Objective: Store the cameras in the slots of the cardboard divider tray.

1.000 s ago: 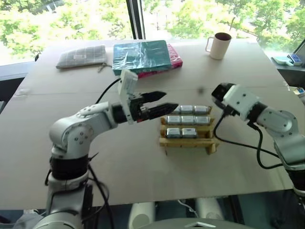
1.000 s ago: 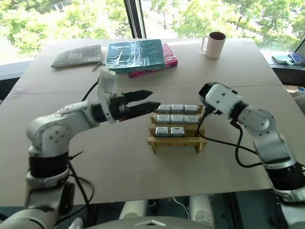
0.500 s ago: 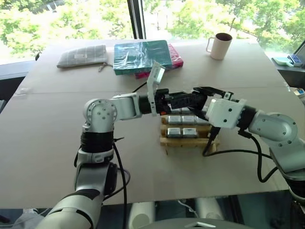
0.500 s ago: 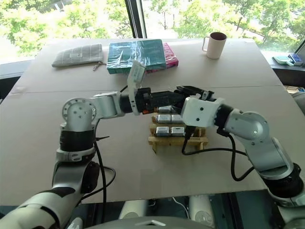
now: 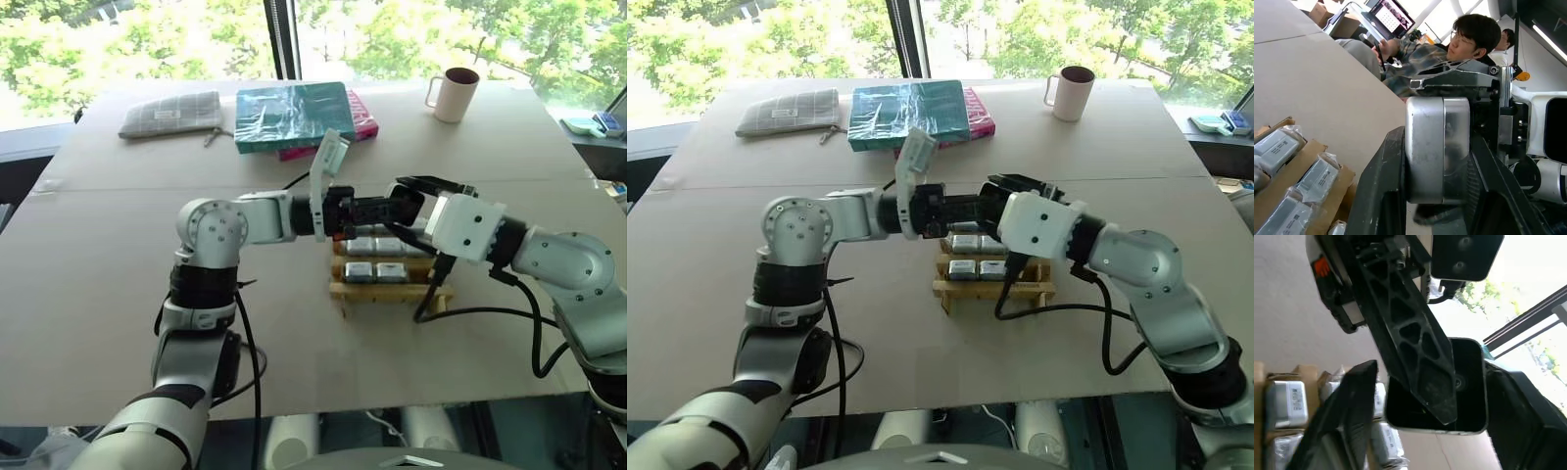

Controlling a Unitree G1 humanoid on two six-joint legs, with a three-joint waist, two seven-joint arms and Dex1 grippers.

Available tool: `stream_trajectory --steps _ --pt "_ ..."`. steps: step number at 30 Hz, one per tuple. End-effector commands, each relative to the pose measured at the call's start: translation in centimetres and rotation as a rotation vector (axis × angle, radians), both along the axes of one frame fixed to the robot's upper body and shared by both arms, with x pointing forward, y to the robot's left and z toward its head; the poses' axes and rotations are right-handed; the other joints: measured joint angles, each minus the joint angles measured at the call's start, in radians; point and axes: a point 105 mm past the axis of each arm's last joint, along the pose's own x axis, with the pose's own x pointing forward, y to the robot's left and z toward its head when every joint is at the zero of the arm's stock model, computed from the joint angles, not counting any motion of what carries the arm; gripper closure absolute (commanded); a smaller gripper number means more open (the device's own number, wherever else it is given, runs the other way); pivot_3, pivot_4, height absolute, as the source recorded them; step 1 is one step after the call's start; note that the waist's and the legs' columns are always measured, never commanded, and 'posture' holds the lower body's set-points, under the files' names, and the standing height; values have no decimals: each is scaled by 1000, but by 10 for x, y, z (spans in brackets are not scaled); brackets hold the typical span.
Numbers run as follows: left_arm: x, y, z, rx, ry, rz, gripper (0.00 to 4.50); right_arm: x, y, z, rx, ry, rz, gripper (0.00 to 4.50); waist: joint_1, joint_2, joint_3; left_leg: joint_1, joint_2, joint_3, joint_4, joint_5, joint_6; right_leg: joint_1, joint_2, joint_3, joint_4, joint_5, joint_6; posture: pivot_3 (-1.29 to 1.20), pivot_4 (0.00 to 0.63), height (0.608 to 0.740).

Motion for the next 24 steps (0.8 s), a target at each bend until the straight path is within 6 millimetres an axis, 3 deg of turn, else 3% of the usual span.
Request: stream_trajectory --steps 1,5,10,14,16,24 --pt "-1 -5 14 33 -140 -18 3706 -5 -28 5 60 37 -82 62 10 0 0 0 0 0 0 0 0 0 0 0 0 0 0 0 150 740" --pt "-17 -16 9 125 -183 -177 3706 -16 -74 -7 191 222 -153 62 24 -1 0 -2 -1 0 0 0 0 1 0 -2 -3 0 0 0 150 740" --pt "-10 -27 0 274 -216 -254 3706 -44 -111 -19 177 365 -135 62 30 -1 0 -3 -1 0 0 0 0 2 0 -3 -6 0 0 0 150 740" --pt "-4 -44 -11 332 -346 -279 3706 -53 -120 -22 123 380 -115 62 19 0 0 -1 0 -1 -2 0 1 2 0 -2 -6 -2 2 0 150 740" --pt "-1 -49 -25 457 -420 -302 3706 -52 -122 -20 114 352 -126 62 18 -1 0 -1 0 -1 -2 0 1 2 1 -1 -6 -2 2 0 150 740" --pt "4 -63 -47 580 -474 -375 3706 -59 -120 -21 111 314 -140 62 28 -1 0 -4 -1 -4 -1 -1 1 1 0 -3 -7 -2 3 0 150 740"
